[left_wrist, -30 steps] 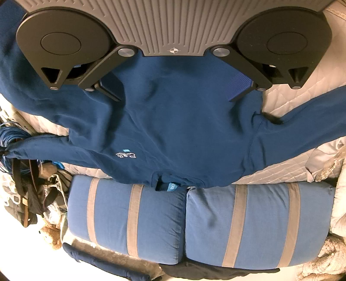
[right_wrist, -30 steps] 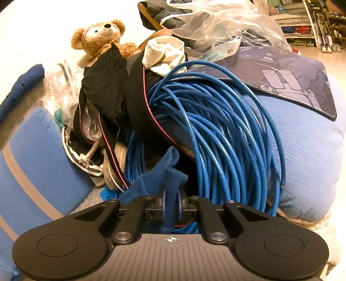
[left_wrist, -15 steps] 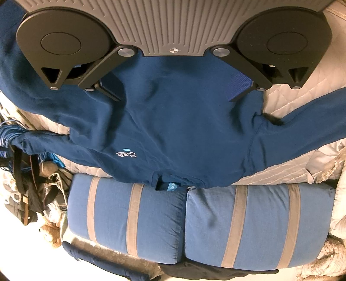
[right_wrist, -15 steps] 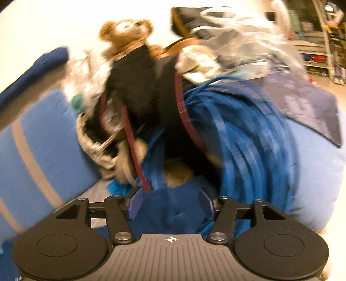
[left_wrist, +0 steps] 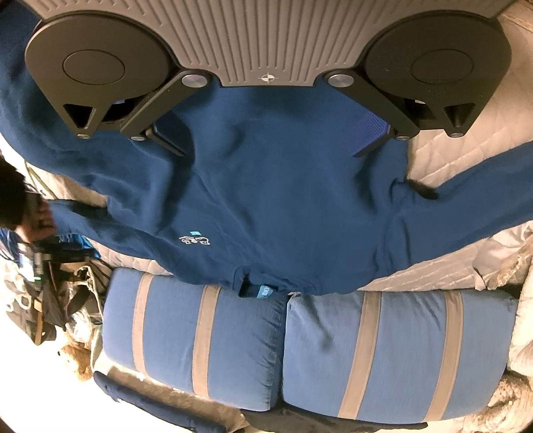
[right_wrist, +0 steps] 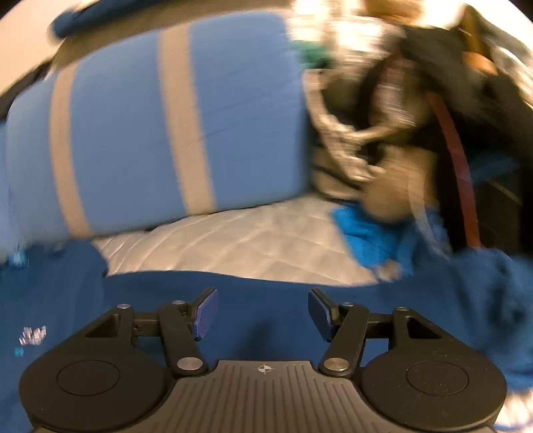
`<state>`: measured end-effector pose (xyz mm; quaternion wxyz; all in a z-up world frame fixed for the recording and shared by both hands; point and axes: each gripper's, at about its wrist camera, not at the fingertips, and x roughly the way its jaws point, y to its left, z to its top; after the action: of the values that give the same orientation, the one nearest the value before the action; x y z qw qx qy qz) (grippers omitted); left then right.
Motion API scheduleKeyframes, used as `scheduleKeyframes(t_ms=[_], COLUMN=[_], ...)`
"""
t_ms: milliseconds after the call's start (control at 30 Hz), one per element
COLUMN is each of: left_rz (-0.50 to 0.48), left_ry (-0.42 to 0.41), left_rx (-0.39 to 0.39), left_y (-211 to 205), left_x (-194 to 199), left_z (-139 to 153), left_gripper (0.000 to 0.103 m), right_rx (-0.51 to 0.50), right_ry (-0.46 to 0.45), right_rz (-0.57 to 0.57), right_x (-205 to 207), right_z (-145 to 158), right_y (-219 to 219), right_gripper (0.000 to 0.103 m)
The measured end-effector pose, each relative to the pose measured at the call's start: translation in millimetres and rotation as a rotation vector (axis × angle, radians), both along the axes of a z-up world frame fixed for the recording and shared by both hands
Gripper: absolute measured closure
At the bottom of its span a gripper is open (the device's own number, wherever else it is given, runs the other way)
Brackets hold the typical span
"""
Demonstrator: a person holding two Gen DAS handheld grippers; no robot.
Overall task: Fold clothes
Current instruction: 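Withdraw the right gripper back over the sweatshirt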
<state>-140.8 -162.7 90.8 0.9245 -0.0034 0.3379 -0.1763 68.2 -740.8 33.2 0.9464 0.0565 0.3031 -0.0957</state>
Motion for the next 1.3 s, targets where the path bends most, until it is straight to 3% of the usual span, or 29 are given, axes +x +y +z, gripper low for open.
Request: scheduleKeyframes(t_ms=[200,333,367,467,500,667,733,767,833,900,1000,1133,1300], left_rz=[0.009,0.016,0.017,0.017,0.017,0.017,0.018,0.02,0.022,0.023,0.022,0.028,0.046], left_ry=[0.019,0.032,0.035,0.044,0.044,0.04,0.038,0.036,0.031,0.026,0.022,0.013,0.009], left_rx=[-0.028,-0.048,-0.052,-0.062,-0.063,-0.06,-0.06,-0.06,-0.059,-0.06,-0.062,-0.065,-0.095], left_y=[3,5,5,5,5,5,4,5,5,5,6,7,14], left_x=[3,6,6,8,8,7,7,7,6,5,4,2,0], left_z=[-1,-2,-2,-2,-2,-2,-2,-2,-2,-1,0,0,2], left_gripper=[0.0,0.0,0.0,0.0,0.0,0.0,0.0,0.0,0.0,0.0,0.0,0.0,0.0], right_rx=[-0.173,-0.218,-0.216,-0.209,-0.175,-0.111,-0.15,-0.181,-0.139,-0.077,-0.009,0.049,0.135], right_ry=[0.063,0.101,0.1,0.094,0.085,0.02,0.029,0.016,0.0,-0.017,-0.066,-0.073,-0.044], right_rz=[0.146,0.178,0.183,0.163,0.148,-0.03,-0.058,-0.072,-0.072,-0.081,-0.029,0.074,0.24], right_x=[62,87,89,89,86,68,63,57,45,28,-9,-59,-126], right_z=[-21,-37,-41,-39,-34,-13,-8,-4,9,24,48,72,84], right_y=[48,56,56,52,46,14,14,15,11,6,7,10,22], right_gripper=[0.041,0.041,0.046,0.091,0.097,0.097,0.096,0.093,0.078,0.038,0.011,0.0,0.0])
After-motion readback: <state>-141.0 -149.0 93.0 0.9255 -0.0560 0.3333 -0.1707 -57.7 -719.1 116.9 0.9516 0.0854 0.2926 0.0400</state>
